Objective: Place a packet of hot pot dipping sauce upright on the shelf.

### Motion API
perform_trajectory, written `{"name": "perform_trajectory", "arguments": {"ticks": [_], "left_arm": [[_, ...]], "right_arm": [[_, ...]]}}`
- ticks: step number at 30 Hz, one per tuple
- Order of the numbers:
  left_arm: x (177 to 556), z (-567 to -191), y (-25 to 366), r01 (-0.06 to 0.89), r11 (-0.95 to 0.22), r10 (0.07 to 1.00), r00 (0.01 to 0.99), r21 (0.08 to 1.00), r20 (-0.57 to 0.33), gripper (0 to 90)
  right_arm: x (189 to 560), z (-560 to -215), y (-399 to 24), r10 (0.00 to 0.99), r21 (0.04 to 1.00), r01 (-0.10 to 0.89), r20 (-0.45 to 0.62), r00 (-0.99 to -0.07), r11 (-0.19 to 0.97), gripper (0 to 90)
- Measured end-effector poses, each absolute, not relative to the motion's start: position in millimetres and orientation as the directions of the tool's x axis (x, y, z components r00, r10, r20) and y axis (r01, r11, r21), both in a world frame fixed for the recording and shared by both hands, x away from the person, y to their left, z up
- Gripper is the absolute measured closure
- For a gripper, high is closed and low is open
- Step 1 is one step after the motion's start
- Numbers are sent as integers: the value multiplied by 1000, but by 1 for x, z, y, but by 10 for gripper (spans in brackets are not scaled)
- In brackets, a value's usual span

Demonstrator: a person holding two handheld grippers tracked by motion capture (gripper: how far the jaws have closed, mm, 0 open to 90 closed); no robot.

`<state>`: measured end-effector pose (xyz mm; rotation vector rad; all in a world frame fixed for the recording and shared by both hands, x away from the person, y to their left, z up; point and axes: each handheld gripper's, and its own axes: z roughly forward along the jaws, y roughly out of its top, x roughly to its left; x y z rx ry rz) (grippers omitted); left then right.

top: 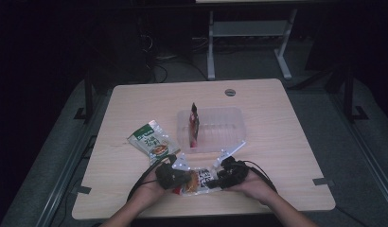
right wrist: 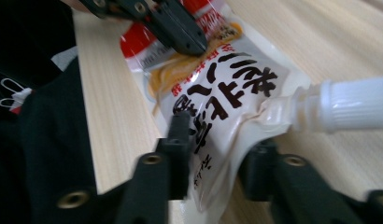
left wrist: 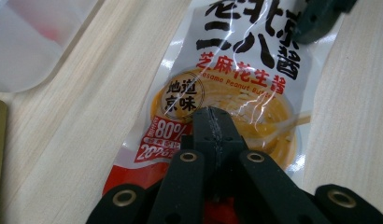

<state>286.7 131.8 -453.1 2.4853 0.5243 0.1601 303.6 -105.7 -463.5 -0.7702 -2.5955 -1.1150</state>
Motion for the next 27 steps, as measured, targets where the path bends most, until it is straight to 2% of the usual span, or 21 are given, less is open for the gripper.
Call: {"name": "perform_trajectory", "arguments": {"ticks": [1, 6, 15, 21, 27], "left_arm": [[287, -453, 132, 335, -749, 404, 915, 573, -6, 900], [287, -453, 133, 330, -753, 400, 917, 569, -2, 900], [288, -453, 136, 335, -739, 400, 916, 584, -20, 900], [290, -447, 148, 359, -709, 389, 917, 607, -88, 887], [289, -440, 159, 362, -696, 402, 912, 620, -81, 865]], "right_arm": [[306, -460, -106, 364, 615, 533, 390, -846, 581, 760], [309, -455, -100, 338, 620, 514, 388, -857, 592, 834], [310, -447, -95, 338, 620, 492, 357, -871, 611, 866], [304, -441, -96, 312, 682, 443, 315, -896, 583, 892], [298, -433, -98, 282, 720, 421, 315, -906, 551, 895]]}}
